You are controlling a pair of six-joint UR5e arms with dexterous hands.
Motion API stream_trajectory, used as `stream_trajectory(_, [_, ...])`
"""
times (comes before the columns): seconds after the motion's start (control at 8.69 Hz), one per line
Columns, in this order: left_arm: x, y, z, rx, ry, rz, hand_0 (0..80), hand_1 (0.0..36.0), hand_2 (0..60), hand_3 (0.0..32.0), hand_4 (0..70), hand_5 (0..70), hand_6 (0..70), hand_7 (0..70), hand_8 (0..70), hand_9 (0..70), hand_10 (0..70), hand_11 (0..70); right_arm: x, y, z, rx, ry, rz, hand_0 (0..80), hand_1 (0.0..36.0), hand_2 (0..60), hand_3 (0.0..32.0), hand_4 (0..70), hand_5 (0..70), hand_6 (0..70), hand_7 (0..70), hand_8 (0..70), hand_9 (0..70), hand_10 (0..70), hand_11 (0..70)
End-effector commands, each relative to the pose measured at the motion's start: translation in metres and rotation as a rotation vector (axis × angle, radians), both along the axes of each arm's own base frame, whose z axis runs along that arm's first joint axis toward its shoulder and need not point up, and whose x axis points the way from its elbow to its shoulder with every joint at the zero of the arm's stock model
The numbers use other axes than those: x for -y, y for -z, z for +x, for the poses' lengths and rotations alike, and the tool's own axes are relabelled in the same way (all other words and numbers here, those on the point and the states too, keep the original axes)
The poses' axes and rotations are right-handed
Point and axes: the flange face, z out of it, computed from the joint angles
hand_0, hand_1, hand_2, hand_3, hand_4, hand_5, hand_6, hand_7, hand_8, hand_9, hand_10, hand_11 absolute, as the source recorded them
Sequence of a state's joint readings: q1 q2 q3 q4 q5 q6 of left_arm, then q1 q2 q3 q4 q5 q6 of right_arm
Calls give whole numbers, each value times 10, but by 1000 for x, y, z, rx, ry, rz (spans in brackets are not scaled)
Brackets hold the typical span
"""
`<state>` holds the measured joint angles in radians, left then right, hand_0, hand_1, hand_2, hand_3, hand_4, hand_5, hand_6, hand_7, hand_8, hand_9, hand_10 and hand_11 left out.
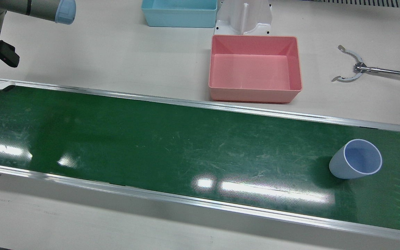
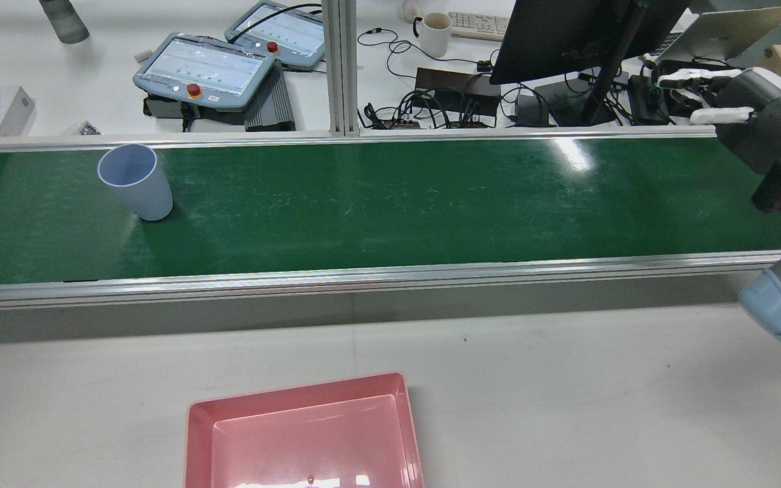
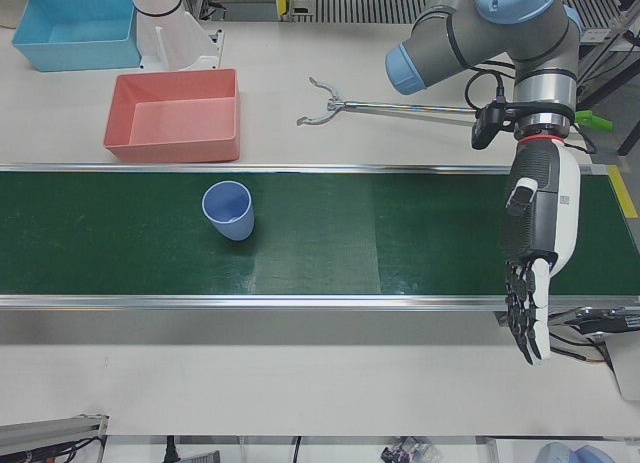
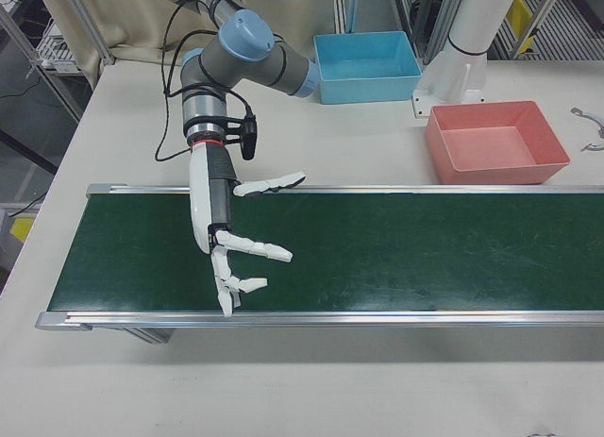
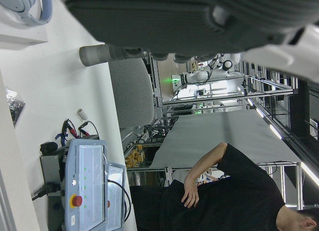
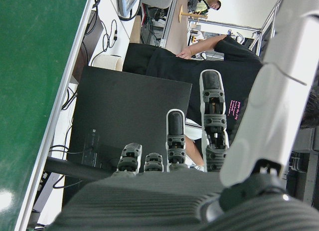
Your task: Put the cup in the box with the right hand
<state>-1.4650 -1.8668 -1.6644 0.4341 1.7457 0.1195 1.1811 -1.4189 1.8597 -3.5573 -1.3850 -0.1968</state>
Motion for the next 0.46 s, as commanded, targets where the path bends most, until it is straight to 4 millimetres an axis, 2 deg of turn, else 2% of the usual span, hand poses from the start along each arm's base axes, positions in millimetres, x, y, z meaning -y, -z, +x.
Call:
stream_trajectory(0.0, [0,0,0,0,0,0,0,0,0,0,0,0,0,0,0,0,0,0,0,0,0,-1,0,1,555,92,0,0,403,45,108,463,11,88,68,113])
stream_trajectory(0.35, [0,0,0,0,0,0,0,0,0,0,0,0,0,0,0,0,0,0,0,1,0,4,0,2,553,92,0,0,403,45,107,459,11,85,68,113])
